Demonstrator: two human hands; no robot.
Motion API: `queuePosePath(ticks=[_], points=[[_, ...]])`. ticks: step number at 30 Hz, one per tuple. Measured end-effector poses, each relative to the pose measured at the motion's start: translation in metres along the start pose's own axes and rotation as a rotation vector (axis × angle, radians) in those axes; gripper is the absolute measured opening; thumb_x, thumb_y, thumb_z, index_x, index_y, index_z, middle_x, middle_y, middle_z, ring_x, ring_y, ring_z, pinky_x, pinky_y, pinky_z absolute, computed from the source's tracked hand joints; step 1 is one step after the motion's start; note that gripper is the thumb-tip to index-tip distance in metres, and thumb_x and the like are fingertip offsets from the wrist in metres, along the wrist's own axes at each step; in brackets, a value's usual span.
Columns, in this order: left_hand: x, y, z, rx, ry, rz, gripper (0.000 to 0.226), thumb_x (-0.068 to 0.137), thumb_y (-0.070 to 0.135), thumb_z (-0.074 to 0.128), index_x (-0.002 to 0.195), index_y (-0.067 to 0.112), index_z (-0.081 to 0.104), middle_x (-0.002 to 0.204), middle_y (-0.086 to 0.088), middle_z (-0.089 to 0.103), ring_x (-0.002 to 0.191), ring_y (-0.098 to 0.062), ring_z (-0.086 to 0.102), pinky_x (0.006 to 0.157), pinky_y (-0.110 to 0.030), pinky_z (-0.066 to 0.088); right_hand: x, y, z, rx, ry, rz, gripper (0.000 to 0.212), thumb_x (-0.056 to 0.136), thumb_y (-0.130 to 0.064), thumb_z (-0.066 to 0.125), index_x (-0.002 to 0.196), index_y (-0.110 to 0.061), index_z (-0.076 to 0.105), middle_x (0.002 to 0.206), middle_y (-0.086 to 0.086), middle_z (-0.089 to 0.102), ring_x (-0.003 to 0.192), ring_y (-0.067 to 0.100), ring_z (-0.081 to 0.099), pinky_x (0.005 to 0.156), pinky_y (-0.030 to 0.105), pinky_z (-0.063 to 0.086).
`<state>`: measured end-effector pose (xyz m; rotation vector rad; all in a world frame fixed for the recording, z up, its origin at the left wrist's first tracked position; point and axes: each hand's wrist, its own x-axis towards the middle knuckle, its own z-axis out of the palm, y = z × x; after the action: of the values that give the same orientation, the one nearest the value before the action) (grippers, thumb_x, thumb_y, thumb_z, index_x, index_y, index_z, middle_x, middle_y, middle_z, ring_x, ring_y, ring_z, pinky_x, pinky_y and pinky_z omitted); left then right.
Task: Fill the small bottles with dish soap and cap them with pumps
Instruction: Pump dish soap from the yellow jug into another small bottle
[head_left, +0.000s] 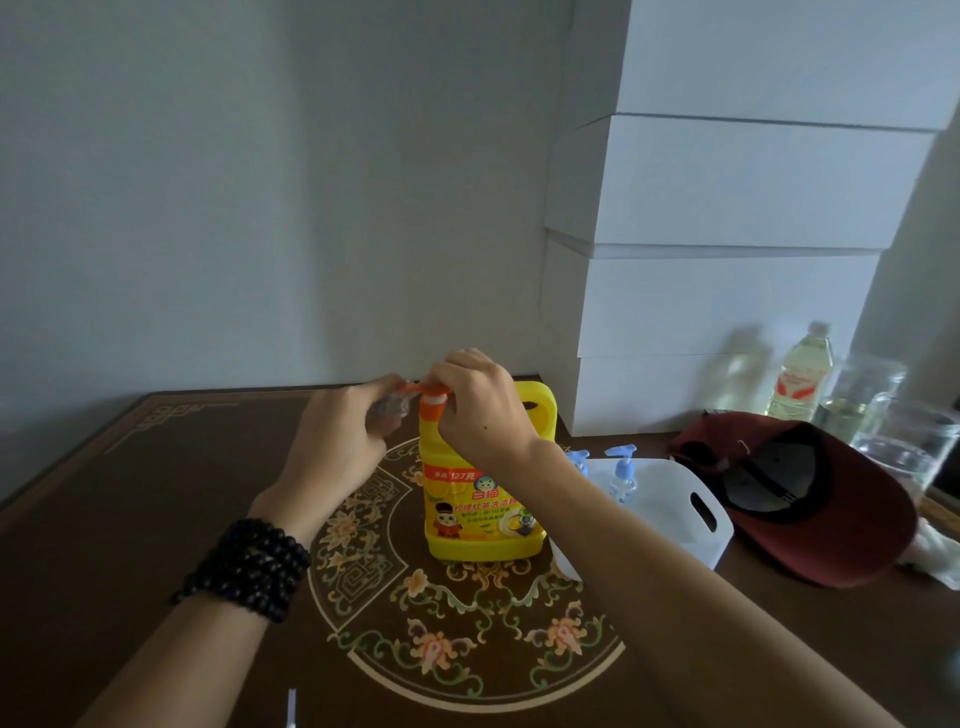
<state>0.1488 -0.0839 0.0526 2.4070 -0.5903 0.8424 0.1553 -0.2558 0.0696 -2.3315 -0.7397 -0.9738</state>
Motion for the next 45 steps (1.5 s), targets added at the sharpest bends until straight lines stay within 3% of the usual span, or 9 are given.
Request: queuePosePath(ticks=[4, 8, 14, 19, 26, 32, 36, 41, 45], points=[[0.009, 0.004, -0.008, 0.022, 0.033, 0.003, 0.026, 0.087, 0.008, 0.074, 0.103, 0.028, 0.07, 0.085, 0.007, 0.076, 0.083, -0.018, 0.073, 0.066, -0.03, 0.057, 0.011, -0.002, -0.013, -0.04, -0.028, -0.026, 0.025, 0.073, 0.006, 0.057, 0.091, -0.002, 0.072, 0.089, 0.011, 0.069, 0.087, 0.029, 0.059, 0.071, 0.039, 0.053], [0.011, 0.007, -0.009, 0.05, 0.045, 0.0, 0.027, 0.086, 0.005, 0.074, 0.104, 0.025, 0.071, 0.087, 0.003, 0.077, 0.083, -0.022, 0.074, 0.058, -0.016, 0.039, 0.018, 0.0, -0.02, -0.055, -0.082, -0.057, 0.029, 0.072, 0.005, 0.052, 0.091, -0.001, 0.073, 0.09, 0.013, 0.069, 0.086, 0.03, 0.059, 0.07, 0.042, 0.054], [0.009, 0.003, -0.004, 0.051, 0.08, 0.008, 0.028, 0.087, 0.006, 0.073, 0.105, 0.026, 0.071, 0.08, 0.003, 0.075, 0.074, -0.02, 0.072, 0.059, -0.027, 0.054, 0.012, 0.003, -0.008, -0.025, -0.003, -0.049, 0.025, 0.074, 0.009, 0.056, 0.09, -0.001, 0.073, 0.089, 0.01, 0.07, 0.086, 0.028, 0.061, 0.072, 0.037, 0.053], [0.002, -0.002, 0.005, 0.011, 0.063, 0.002, 0.026, 0.085, 0.002, 0.075, 0.099, 0.023, 0.071, 0.07, 0.011, 0.068, 0.061, -0.002, 0.06, 0.054, -0.014, 0.044, 0.004, 0.005, 0.006, -0.014, 0.048, -0.045, 0.016, 0.074, 0.012, 0.057, 0.076, 0.0, 0.067, 0.077, 0.011, 0.065, 0.075, 0.028, 0.056, 0.06, 0.041, 0.05], [0.003, 0.003, -0.004, 0.003, 0.037, -0.004, 0.027, 0.087, 0.005, 0.074, 0.102, 0.027, 0.069, 0.079, 0.011, 0.071, 0.075, -0.012, 0.069, 0.063, -0.031, 0.057, 0.006, 0.0, -0.005, -0.025, -0.027, -0.043, 0.019, 0.074, 0.009, 0.056, 0.086, -0.001, 0.068, 0.086, 0.01, 0.066, 0.083, 0.027, 0.057, 0.068, 0.041, 0.052], [0.009, 0.009, -0.01, 0.028, 0.038, -0.012, 0.028, 0.087, 0.007, 0.073, 0.106, 0.027, 0.07, 0.089, 0.004, 0.076, 0.085, -0.023, 0.072, 0.066, -0.027, 0.053, 0.014, 0.002, -0.024, -0.057, -0.105, -0.096, 0.027, 0.081, 0.003, 0.059, 0.103, -0.005, 0.073, 0.099, 0.009, 0.072, 0.093, 0.027, 0.062, 0.082, 0.033, 0.053], [0.009, 0.009, -0.007, 0.051, 0.057, -0.016, 0.028, 0.086, 0.004, 0.073, 0.105, 0.026, 0.071, 0.082, 0.005, 0.073, 0.079, -0.024, 0.072, 0.062, -0.023, 0.046, 0.012, 0.002, -0.016, -0.017, -0.019, -0.032, 0.025, 0.076, 0.004, 0.06, 0.093, -0.005, 0.076, 0.092, 0.009, 0.073, 0.086, 0.026, 0.065, 0.076, 0.03, 0.054], [0.001, 0.005, 0.001, 0.066, 0.047, -0.011, 0.034, 0.083, 0.001, 0.076, 0.107, 0.025, 0.072, 0.08, 0.007, 0.073, 0.075, -0.02, 0.072, 0.062, -0.027, 0.055, 0.006, -0.001, 0.0, -0.007, 0.07, 0.017, 0.014, 0.068, 0.004, 0.054, 0.071, -0.001, 0.067, 0.073, 0.01, 0.066, 0.07, 0.03, 0.06, 0.056, 0.037, 0.05], [-0.005, 0.004, 0.007, 0.047, 0.04, -0.042, 0.038, 0.082, -0.001, 0.076, 0.113, 0.021, 0.074, 0.084, 0.006, 0.076, 0.079, -0.018, 0.074, 0.066, -0.024, 0.052, -0.001, 0.001, 0.007, 0.003, 0.089, 0.026, 0.018, 0.07, 0.0, 0.049, 0.071, -0.001, 0.067, 0.073, 0.01, 0.066, 0.071, 0.03, 0.059, 0.057, 0.041, 0.049]])
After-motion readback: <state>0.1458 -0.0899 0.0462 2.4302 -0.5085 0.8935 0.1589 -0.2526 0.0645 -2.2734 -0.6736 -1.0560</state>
